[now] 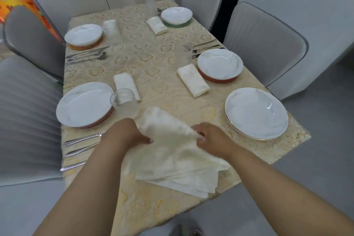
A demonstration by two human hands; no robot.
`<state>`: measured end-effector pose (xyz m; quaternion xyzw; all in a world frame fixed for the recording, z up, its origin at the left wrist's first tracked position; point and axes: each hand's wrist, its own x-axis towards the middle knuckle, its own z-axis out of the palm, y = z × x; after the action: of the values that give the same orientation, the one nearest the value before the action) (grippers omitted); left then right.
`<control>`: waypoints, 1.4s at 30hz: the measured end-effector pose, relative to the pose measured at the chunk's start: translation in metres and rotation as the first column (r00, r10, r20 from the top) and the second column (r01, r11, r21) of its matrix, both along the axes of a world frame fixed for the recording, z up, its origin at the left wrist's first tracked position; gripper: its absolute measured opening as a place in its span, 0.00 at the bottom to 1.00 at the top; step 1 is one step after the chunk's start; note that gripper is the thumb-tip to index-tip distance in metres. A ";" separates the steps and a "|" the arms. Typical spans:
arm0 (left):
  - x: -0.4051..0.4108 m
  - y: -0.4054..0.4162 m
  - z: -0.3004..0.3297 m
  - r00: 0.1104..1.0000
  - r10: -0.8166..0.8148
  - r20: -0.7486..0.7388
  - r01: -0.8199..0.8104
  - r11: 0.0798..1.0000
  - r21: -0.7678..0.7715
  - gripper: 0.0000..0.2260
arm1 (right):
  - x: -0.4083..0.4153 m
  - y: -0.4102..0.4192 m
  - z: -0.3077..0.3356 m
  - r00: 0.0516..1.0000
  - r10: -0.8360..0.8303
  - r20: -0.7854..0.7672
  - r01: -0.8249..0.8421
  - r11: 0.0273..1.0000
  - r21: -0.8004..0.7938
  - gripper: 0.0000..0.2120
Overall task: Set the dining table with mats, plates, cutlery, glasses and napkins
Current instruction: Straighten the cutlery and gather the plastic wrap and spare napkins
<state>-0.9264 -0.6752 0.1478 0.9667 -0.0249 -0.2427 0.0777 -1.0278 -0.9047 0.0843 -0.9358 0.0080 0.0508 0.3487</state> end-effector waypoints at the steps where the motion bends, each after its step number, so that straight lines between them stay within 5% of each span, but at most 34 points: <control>1: -0.002 0.000 -0.005 0.996 0.029 0.080 -0.029 1.000 -0.001 0.22 | 0.009 -0.008 0.011 0.998 -0.067 0.019 0.065 0.995 0.074 0.23; 3: -0.008 -0.006 -0.016 0.987 0.054 0.149 -0.046 0.998 -0.051 0.20 | 0.026 -0.022 0.031 0.993 -0.117 0.004 0.115 0.981 0.154 0.25; 6: -0.025 -0.023 -0.032 0.999 0.017 -0.051 -0.035 0.920 -0.390 0.07 | 0.048 -0.036 0.048 0.997 -0.080 -0.006 0.080 0.990 0.115 0.25; 9: -0.030 -0.028 -0.056 0.963 0.069 -0.259 -0.235 0.683 -0.692 0.07 | 0.050 -0.029 0.049 1.000 -0.015 0.015 0.015 1.000 0.006 0.26; 14: -0.034 0.000 -0.045 0.823 0.247 -0.511 -0.553 0.557 -0.620 0.07 | -0.008 0.031 0.007 0.980 0.192 -0.058 -0.200 0.943 -0.266 0.23; 19: -0.043 0.005 -0.035 0.739 0.272 -0.616 -0.632 0.597 -0.494 0.19 | -0.026 0.053 -0.023 0.854 0.365 -0.370 -0.452 0.873 -0.182 0.27; 21: -0.049 -0.001 -0.053 0.704 0.339 -0.624 -0.684 0.559 -0.468 0.21 | -0.018 0.050 -0.019 0.881 0.338 -0.331 -0.368 0.929 -0.030 0.19; 24: -0.057 -0.006 -0.083 0.703 0.488 -0.518 -0.705 0.573 -0.417 0.17 | 0.013 0.027 -0.024 0.995 0.039 -0.096 -0.051 0.990 -0.129 0.14; 27: -0.061 -0.008 -0.092 0.723 0.530 -0.442 -0.688 0.603 -0.403 0.13 | 0.041 0.017 -0.025 0.948 -0.108 -0.298 0.018 0.957 -0.290 0.32; 29: -0.063 -0.012 -0.089 0.701 0.537 -0.469 -0.713 0.548 -0.437 0.12 | 0.054 0.019 -0.022 0.896 -0.092 -0.434 -0.058 0.945 -0.320 0.31; 32: -0.065 -0.016 -0.085 0.675 0.539 -0.504 -0.738 0.486 -0.469 0.12 | 0.059 0.023 -0.009 0.852 0.024 -0.523 -0.084 0.992 -0.091 0.17; 34: -0.065 -0.018 -0.082 0.658 0.530 -0.535 -0.752 0.425 -0.504 0.18 | 0.059 0.018 -0.006 0.844 0.031 -0.536 0.077 0.981 0.178 0.14; 37: -0.065 -0.022 -0.074 0.647 0.499 -0.577 -0.755 0.313 -0.576 0.31 | 0.052 0.008 0.003 0.864 0.010 -0.504 0.315 0.769 0.556 0.22; 42: -0.060 -0.040 -0.042 0.611 0.260 -0.748 -0.792 0.202 -0.577 0.16 | 0.046 -0.006 0.022 0.900 -0.004 -0.437 0.404 0.388 0.828 0.19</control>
<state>-0.9859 -0.7152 0.1062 0.6139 0.2228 -0.3841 0.6527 -0.9821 -0.9102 0.1066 -0.5617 0.1614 0.1755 0.7922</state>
